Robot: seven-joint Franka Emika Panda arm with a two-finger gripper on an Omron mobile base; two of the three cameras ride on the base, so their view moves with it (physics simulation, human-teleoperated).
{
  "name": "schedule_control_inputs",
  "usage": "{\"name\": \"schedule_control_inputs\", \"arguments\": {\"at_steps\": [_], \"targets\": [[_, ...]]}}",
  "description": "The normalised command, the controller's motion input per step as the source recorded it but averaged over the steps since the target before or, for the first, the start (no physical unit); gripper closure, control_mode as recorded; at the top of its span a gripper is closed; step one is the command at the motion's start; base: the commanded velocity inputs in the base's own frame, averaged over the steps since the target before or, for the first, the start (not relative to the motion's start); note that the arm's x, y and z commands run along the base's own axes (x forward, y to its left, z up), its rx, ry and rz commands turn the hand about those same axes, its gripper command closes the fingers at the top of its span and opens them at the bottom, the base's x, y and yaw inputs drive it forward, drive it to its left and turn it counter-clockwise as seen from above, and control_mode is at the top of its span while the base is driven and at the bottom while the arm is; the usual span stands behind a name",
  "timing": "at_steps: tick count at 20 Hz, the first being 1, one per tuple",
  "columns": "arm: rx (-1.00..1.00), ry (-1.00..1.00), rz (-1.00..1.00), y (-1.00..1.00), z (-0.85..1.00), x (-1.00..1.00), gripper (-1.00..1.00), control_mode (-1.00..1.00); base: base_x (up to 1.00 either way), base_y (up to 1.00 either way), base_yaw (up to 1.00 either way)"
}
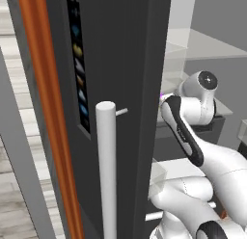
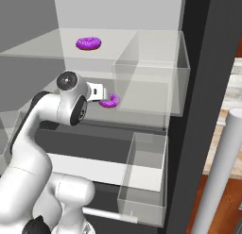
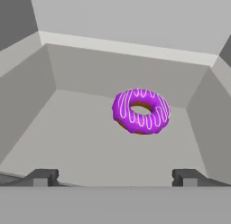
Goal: Take the donuts from the fridge and place them on the empty tray on the dining counter.
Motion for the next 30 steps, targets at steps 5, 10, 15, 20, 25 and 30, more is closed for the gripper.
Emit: {"name": "schedule_control_inputs", "arguments": {"at_steps": [5,10,15,20,25,30], "targets": [[0.0,0.02,0.0,0.0,-0.15,0.5,-1.0,-1.0,0.0,0.0,0.0],[0.0,0.01,0.0,0.0,-0.18,0.45,-1.0,-1.0,0.0,0.0,0.0],[0.0,0.02,0.0,0.0,-0.26,0.47,-1.0,-1.0,0.0,0.0,0.0],[0.0,0.02,0.0,0.0,-0.28,0.48,-1.0,-1.0,0.0,0.0,0.0],[0.0,0.02,0.0,0.0,-0.16,0.49,-1.0,-1.0,0.0,0.0,0.0],[0.0,0.03,0.0,0.0,-0.14,0.46,-1.0,-1.0,0.0,0.0,0.0]]}}
